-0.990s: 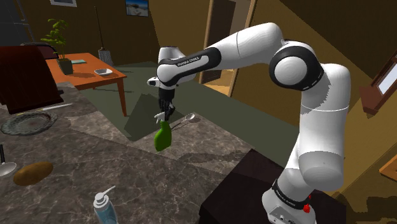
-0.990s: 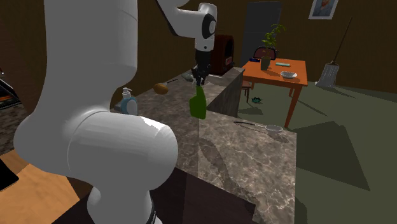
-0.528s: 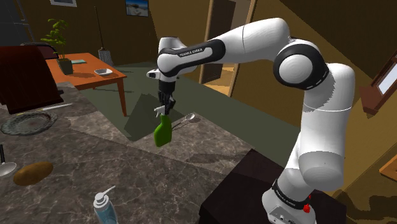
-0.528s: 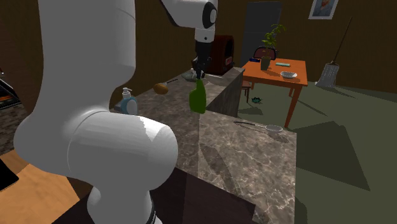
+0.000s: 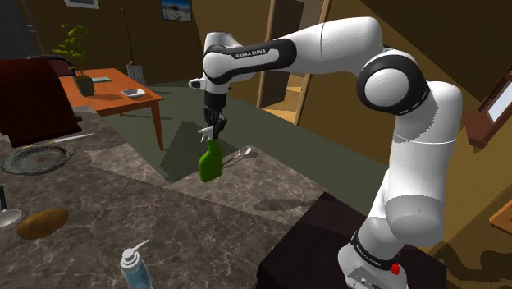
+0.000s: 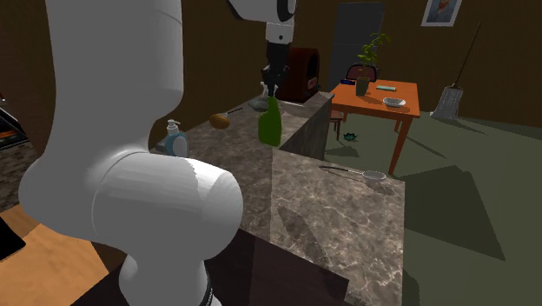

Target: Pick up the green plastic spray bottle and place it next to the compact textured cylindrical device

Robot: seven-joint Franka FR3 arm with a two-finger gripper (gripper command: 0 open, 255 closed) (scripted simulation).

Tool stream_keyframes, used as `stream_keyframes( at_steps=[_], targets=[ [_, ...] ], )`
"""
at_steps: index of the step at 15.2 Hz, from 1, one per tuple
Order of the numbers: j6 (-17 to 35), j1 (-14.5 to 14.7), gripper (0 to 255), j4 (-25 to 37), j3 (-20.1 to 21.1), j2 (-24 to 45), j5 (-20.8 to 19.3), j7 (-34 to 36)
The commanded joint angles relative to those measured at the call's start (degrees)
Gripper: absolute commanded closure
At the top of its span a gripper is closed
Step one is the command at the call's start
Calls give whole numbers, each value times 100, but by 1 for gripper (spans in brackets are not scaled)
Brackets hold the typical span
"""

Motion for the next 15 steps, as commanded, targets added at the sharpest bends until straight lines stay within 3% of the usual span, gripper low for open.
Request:
stream_keyframes(
  at_steps=[1,15],
  targets=[
    [-151,-3,255,134,-3,-18,-6,13],
    [-1216,-26,255,1179,-13,-41,-31,104]
  ],
)
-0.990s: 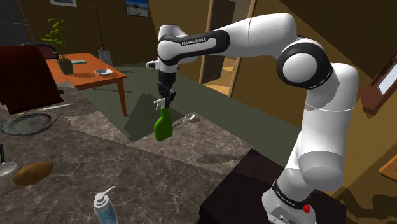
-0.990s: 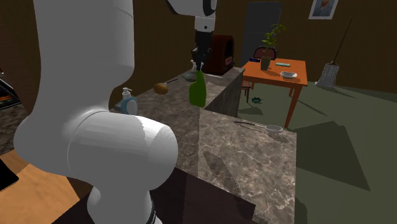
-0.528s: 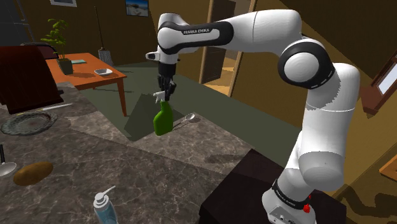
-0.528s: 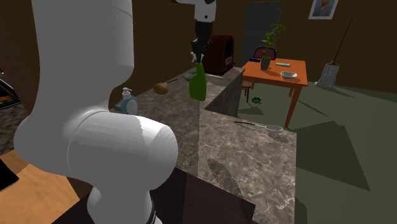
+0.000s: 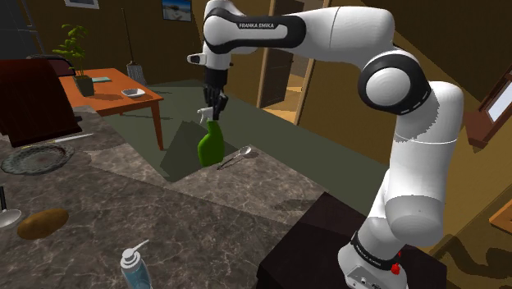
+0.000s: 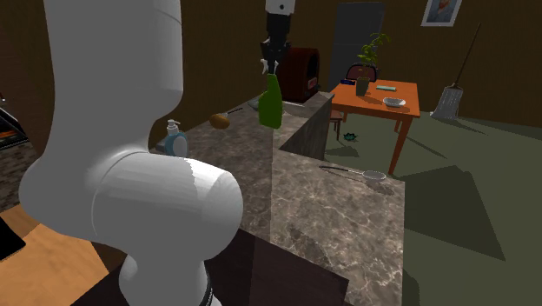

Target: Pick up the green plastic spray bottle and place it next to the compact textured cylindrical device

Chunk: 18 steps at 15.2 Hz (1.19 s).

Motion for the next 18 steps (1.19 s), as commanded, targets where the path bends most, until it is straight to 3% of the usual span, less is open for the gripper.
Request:
stream_keyframes(
  at_steps=[1,14,18],
  targets=[
    [-171,-2,255,187,1,17,0,18],
    [-1306,-56,255,1635,-2,327,26,100],
    [-833,298,255,877,145,-1,-36,533]
  ],
)
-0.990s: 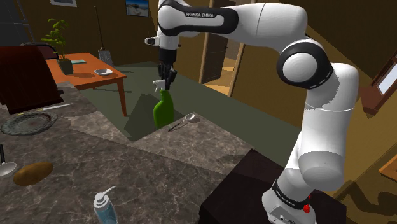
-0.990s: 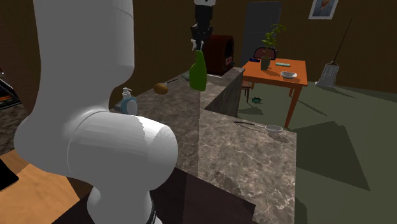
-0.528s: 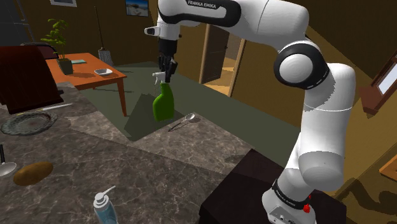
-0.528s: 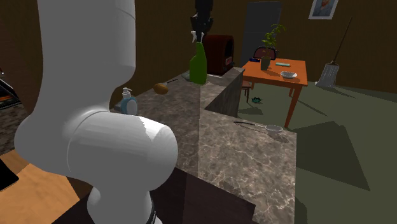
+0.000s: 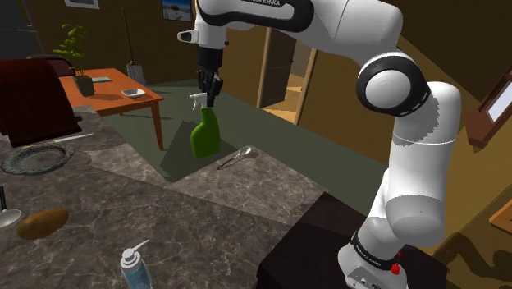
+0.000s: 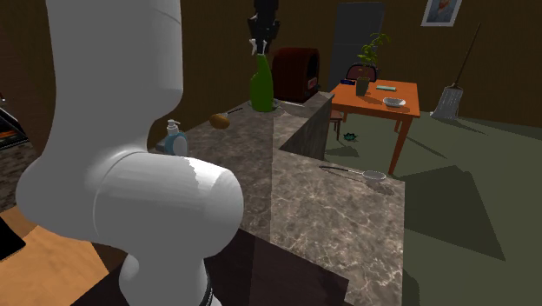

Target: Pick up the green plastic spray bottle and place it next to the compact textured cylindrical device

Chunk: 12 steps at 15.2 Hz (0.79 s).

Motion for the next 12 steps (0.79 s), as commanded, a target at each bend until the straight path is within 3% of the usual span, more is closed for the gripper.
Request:
stream_keyframes(
  at_steps=[1,12],
  targets=[
    [213,169,255,-344,76,-157,-29,221],
    [1144,1015,255,-1307,550,-305,-142,1453]
  ],
)
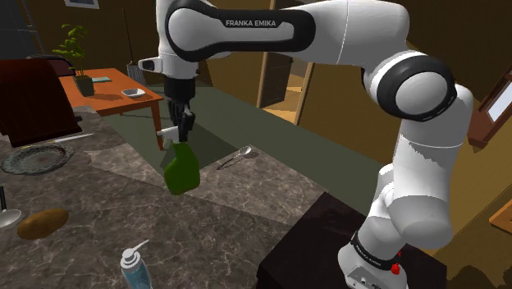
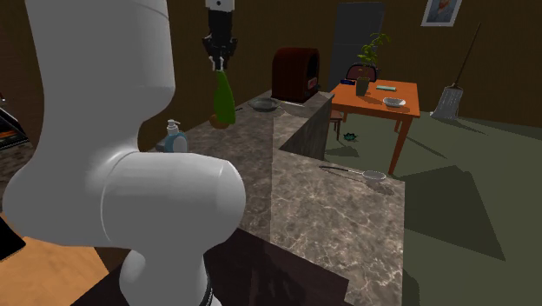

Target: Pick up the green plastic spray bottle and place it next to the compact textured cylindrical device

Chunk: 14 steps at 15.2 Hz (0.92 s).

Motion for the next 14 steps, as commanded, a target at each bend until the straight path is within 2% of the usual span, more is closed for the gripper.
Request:
stream_keyframes(
  at_steps=[1,8,14],
  targets=[
    [157,147,255,-135,81,-4,-20,224],
    [562,679,255,-138,356,331,-122,1007],
    [787,1156,255,187,546,833,-251,1664]
  ],
)
